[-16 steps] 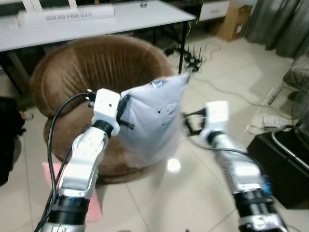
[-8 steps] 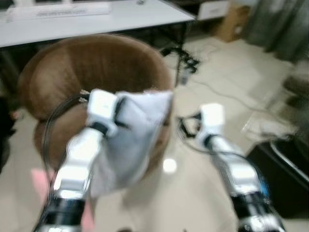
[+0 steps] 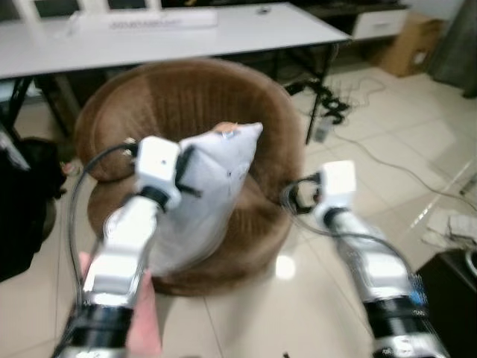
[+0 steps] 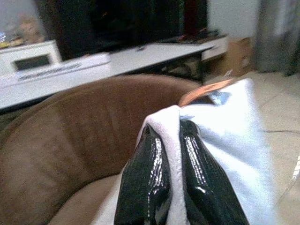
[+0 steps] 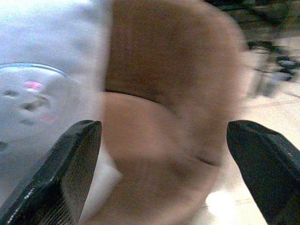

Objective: Move the pillow to the sofa from floor

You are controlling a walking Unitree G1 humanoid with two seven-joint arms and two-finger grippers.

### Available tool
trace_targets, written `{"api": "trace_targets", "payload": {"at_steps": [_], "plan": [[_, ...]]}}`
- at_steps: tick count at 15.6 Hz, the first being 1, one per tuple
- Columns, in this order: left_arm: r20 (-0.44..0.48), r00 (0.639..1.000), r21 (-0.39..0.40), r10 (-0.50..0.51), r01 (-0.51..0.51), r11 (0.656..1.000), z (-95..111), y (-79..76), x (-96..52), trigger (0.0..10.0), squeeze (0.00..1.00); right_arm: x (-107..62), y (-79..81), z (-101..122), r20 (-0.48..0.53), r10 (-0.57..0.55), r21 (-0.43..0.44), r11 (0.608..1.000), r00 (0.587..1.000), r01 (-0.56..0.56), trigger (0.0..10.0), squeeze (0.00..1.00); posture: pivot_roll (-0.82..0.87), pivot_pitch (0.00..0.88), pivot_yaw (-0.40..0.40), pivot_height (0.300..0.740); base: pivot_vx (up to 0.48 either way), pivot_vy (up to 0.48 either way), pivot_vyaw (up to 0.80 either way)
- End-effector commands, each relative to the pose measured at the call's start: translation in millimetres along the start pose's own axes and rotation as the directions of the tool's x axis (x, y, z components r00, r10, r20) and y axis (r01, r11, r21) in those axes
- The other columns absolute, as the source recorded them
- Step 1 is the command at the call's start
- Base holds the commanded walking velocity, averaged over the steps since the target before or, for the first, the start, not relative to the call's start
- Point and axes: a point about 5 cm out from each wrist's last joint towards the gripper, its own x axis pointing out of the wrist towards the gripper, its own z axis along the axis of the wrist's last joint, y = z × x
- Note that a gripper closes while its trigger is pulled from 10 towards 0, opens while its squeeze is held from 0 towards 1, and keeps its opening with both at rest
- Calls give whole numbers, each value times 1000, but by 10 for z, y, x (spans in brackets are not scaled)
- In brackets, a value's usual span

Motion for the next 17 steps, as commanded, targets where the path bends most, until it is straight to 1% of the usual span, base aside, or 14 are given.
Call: {"api": "trace_targets", "payload": {"at_steps": [1, 3, 5, 6, 10, 17], "plan": [[78, 997, 6, -27, 26, 1000, 173, -61, 54, 10000, 0, -36, -126, 27, 5, -37, -10, 999, 999, 37, 10000, 0, 51, 0, -3, 740, 371, 0, 0], [80, 996, 3, -37, 37, 999, 177, -70, 65, 10000, 0, -36, -127, 35, 8, -39, -7, 999, 999, 39, 10000, 0, 44, 0, 4, 740, 375, 0, 0], [82, 995, 5, -52, 51, 999, 181, -86, 86, 10000, 0, -52, -166, 29, 12, -58, 21, 998, 998, 57, 10000, 0, 39, 0, 11, 740, 381, 0, 0], [84, 995, 6, -54, 54, 999, 190, -82, 100, 10000, 0, -49, -179, 31, 11, -61, 15, 998, 998, 61, 10000, 0, 34, 0, 18, 740, 382, 0, 0], [85, 995, 11, -55, 55, 998, 197, -52, 109, 10000, 0, -38, -148, 65, 34, -48, 18, 999, 998, 48, 10000, 0, 38, 0, 20, 740, 383, 0, 0], [78, 995, 18, -65, 63, 998, 184, -25, 106, 10000, 0, -39, -99, 41, 30, -47, 42, 998, 998, 46, 10000, 0, 42, 0, 25, 740, 381, 0, 0]]}}
